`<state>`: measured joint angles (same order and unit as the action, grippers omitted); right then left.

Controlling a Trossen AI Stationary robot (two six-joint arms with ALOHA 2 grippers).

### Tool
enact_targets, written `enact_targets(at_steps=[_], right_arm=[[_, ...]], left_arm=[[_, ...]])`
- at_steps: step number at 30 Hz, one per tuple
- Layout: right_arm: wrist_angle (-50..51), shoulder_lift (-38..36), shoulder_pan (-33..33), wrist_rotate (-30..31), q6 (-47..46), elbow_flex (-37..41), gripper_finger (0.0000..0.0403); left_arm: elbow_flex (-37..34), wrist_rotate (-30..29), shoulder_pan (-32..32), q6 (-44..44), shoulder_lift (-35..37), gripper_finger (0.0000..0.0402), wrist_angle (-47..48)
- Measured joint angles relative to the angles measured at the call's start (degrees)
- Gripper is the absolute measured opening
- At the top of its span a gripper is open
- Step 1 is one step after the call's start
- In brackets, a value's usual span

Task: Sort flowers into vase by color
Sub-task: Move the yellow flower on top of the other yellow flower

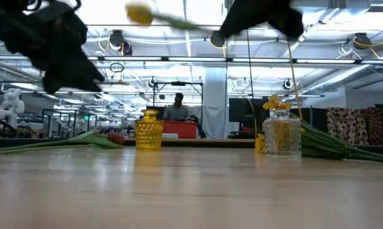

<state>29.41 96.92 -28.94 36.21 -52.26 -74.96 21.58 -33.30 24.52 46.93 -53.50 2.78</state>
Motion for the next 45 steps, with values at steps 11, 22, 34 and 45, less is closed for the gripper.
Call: enact_targets(at_steps=[11, 22, 34, 45], right_arm=[[24.3, -8.6, -10.64, 19.1, -20.32, -0.07, 0.0], [45.93, -8.12, -12.72, 18.9, -53.14, 7.29, 0.0], [41.26, -8.1, -11.0, 14.22, -74.87, 27.79, 0.0], [27.45, -8.1, -10.22, 15.97, -75.11, 36.3, 0.0003]], left_arm=[[0.0, 0.0, 0.12, -8.43, -0.76, 0.0167, -8.7], [0.0, 0.0, 0.8, -8.32, -0.76, 0.0167, -8.75], [0.0, 0.0, 0.8, -8.23, -0.76, 0.0167, -8.78], [0.0, 0.0, 0.8, -8.16, -0.76, 0.0167, -8.79]])
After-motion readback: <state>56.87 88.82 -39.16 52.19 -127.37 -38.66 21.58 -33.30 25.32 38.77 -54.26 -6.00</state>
